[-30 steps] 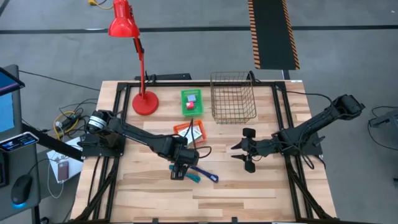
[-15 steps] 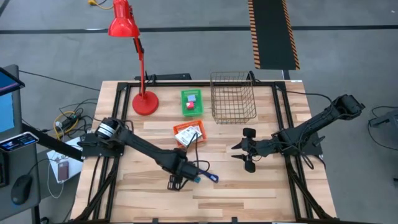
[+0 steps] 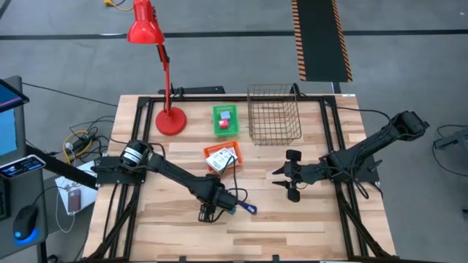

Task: Pick and place items into bin
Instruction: Put the light blue charger cable into the wire basket

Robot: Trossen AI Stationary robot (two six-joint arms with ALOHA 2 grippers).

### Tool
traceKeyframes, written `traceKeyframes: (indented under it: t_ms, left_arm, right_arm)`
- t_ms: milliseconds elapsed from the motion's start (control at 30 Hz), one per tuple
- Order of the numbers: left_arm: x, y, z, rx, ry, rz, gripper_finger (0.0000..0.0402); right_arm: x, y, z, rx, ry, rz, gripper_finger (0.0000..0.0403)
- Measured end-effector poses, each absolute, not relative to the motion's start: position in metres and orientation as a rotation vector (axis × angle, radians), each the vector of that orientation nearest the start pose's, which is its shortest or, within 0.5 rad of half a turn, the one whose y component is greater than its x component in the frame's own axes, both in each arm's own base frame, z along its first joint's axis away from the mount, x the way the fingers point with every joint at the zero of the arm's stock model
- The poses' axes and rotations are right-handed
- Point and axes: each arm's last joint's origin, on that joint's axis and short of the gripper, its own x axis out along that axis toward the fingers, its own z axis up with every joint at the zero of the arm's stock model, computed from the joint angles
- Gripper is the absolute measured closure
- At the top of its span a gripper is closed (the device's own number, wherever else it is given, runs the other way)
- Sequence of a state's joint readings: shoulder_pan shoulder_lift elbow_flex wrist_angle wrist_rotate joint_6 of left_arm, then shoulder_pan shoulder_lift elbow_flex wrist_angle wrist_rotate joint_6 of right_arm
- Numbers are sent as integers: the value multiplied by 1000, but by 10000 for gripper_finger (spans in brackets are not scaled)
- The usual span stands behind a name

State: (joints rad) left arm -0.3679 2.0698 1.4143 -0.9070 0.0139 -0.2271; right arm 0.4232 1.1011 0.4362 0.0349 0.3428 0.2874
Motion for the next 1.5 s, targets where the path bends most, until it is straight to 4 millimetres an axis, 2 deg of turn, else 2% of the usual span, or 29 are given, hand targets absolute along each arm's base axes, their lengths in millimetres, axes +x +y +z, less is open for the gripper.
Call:
traceKeyframes:
  t_ms: [100,233,300,500,700,933,1133,1233,1400,1500]
  left_arm:
    - [354,-137,139,104,1560,-130,266]
    - [358,-139,144,130,1561,-155,358]
    - [361,-140,149,126,1555,-171,385]
    - [367,-145,169,150,1544,-198,392]
    - [374,-145,206,226,1529,-155,396]
    - [381,-140,278,409,1418,-52,397]
    - [382,-135,348,553,1184,20,397]
    - [382,-130,375,584,1068,32,397]
    - [390,-115,396,581,895,47,397]
    - [396,-104,400,566,852,66,397]
  right_arm:
    - [193,76,179,44,586,-6,239]
    - [193,76,179,45,586,-6,239]
    - [193,76,179,45,586,-6,239]
    - [194,76,180,39,572,-12,239]
    - [196,77,183,33,534,-16,239]
    - [202,80,197,-20,385,28,239]
    - [206,82,209,-167,252,65,239]
    - [208,82,216,-248,181,74,239]
    - [209,83,229,-403,48,69,239]
    - [210,83,237,-477,-30,53,239]
